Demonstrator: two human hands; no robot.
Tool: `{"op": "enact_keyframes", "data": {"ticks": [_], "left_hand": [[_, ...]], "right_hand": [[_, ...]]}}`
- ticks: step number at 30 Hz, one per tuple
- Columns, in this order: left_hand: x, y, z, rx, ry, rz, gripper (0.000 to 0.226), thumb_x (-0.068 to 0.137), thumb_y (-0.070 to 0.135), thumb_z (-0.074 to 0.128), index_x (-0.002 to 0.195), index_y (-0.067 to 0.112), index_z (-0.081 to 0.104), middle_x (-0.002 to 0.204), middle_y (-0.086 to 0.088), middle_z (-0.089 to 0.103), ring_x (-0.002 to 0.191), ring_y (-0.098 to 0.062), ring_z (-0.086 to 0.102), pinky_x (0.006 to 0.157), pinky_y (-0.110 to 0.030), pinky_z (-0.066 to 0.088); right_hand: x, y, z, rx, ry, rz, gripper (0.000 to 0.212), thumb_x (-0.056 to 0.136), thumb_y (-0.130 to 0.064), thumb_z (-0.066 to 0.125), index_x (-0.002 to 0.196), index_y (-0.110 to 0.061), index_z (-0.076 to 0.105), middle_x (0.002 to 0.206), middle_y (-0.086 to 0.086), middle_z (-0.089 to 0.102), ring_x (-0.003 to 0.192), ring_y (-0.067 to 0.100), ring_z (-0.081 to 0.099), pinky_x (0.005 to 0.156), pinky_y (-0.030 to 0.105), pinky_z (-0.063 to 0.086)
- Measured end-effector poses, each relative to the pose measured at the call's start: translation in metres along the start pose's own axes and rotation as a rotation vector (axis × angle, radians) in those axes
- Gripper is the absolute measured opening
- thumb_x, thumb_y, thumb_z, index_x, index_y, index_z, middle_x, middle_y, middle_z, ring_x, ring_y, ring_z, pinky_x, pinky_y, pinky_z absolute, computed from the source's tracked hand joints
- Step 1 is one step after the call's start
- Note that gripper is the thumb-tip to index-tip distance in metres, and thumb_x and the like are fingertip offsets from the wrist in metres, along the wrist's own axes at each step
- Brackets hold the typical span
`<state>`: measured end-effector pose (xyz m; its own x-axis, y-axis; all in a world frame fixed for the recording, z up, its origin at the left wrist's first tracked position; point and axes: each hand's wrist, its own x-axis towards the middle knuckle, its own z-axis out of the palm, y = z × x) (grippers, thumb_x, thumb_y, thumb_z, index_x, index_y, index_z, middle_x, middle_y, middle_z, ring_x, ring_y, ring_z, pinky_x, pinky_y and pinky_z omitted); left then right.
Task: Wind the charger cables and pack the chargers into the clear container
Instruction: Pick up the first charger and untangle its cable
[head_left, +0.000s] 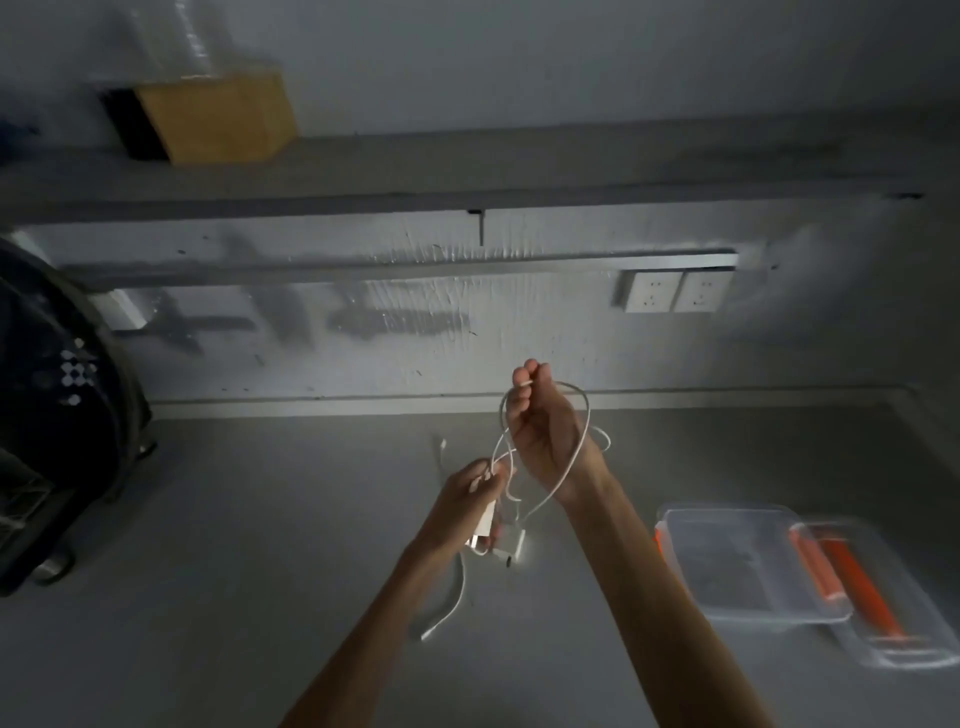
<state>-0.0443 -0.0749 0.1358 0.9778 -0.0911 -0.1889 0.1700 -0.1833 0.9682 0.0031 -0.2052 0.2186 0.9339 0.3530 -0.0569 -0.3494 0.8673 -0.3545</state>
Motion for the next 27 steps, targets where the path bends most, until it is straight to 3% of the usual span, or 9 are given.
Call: {"op": "enact_keyframes", "data": {"ticks": [3,6,8,12,16,20,23,25,27], "left_hand": [[0.011,-0.002,0.017,0.055,-0.107,0.047,0.021,0.098,0.028,0.057,0.079,0.032,0.065,0.059,0.002,0.061,0.042,-0.016,0.057,0.037,-0.021,0.043],[0.020,-0.006,0.027,0.107,-0.137,0.048,0.017,0.096,0.024,0.057,0.080,0.018,0.059,0.074,0.004,0.068,0.043,-0.011,0.057,0.041,-0.020,0.042],[0.029,-0.005,0.028,0.174,-0.037,0.104,0.022,0.097,0.024,0.056,0.077,0.014,0.055,0.064,0.010,0.069,0.043,-0.005,0.054,0.046,-0.020,0.040],[0.042,0.020,0.010,-0.051,0.259,0.184,0.027,0.098,0.021,0.058,0.080,0.000,0.058,0.055,0.003,0.064,0.043,-0.013,0.055,0.039,-0.020,0.041],[0.036,0.073,-0.001,-0.185,0.292,0.348,0.019,0.093,0.024,0.060,0.075,0.019,0.062,0.071,-0.001,0.073,0.046,-0.011,0.060,0.040,-0.018,0.045],[0.015,0.122,0.002,-0.355,0.165,0.450,0.018,0.090,0.026,0.063,0.075,0.016,0.064,0.066,-0.005,0.068,0.044,-0.018,0.057,0.040,-0.022,0.044],[-0.004,0.147,0.006,-0.475,-0.006,0.461,0.020,0.094,0.022,0.058,0.079,0.009,0.063,0.063,-0.008,0.063,0.042,-0.021,0.053,0.042,-0.025,0.043],[-0.016,0.157,0.009,-0.515,-0.073,0.440,0.020,0.094,0.020,0.054,0.080,0.007,0.061,0.062,-0.008,0.061,0.043,-0.022,0.051,0.043,-0.026,0.043],[-0.027,0.165,0.010,-0.560,-0.117,0.418,0.020,0.094,0.019,0.051,0.079,0.008,0.060,0.061,-0.006,0.059,0.043,-0.021,0.051,0.042,-0.025,0.043]], "right_hand": [[-0.009,-0.025,0.000,0.097,0.007,-0.066,0.032,0.103,-0.022,0.037,0.087,-0.010,0.062,0.080,0.002,0.066,0.067,0.007,0.062,0.066,0.013,0.057],[-0.018,-0.052,-0.005,0.149,0.022,-0.174,0.029,0.102,-0.021,0.041,0.087,-0.009,0.063,0.086,0.003,0.065,0.077,0.008,0.063,0.072,0.014,0.058],[-0.024,-0.076,-0.008,0.130,0.009,-0.305,0.024,0.100,-0.018,0.045,0.089,-0.008,0.063,0.092,0.004,0.063,0.083,0.010,0.065,0.076,0.015,0.058],[-0.036,-0.109,-0.040,-0.500,0.156,-0.533,0.013,0.096,-0.005,0.051,0.093,-0.002,0.063,0.098,0.010,0.065,0.086,0.015,0.067,0.082,0.022,0.058],[-0.047,-0.075,-0.085,-0.842,0.222,-0.225,0.029,0.100,-0.004,0.037,0.115,-0.011,0.061,0.113,0.005,0.065,0.076,0.010,0.065,0.068,0.025,0.054],[-0.043,-0.013,-0.088,-0.912,0.014,0.037,0.065,0.095,0.000,0.050,0.150,-0.027,0.029,0.145,0.002,0.047,0.090,0.031,0.065,0.064,0.032,0.057],[-0.035,0.016,-0.059,-0.860,0.021,0.163,0.041,0.096,-0.036,0.050,0.137,-0.036,0.046,0.123,-0.011,0.066,0.102,0.019,0.070,0.079,0.035,0.062],[-0.028,0.017,-0.048,-0.709,0.036,0.237,0.031,0.094,-0.038,0.051,0.124,-0.032,0.056,0.108,-0.008,0.070,0.096,0.014,0.072,0.083,0.035,0.060],[-0.028,0.007,-0.046,-0.485,-0.089,0.320,0.034,0.093,-0.032,0.055,0.126,-0.024,0.057,0.105,0.001,0.067,0.092,0.020,0.069,0.078,0.034,0.056]]}}
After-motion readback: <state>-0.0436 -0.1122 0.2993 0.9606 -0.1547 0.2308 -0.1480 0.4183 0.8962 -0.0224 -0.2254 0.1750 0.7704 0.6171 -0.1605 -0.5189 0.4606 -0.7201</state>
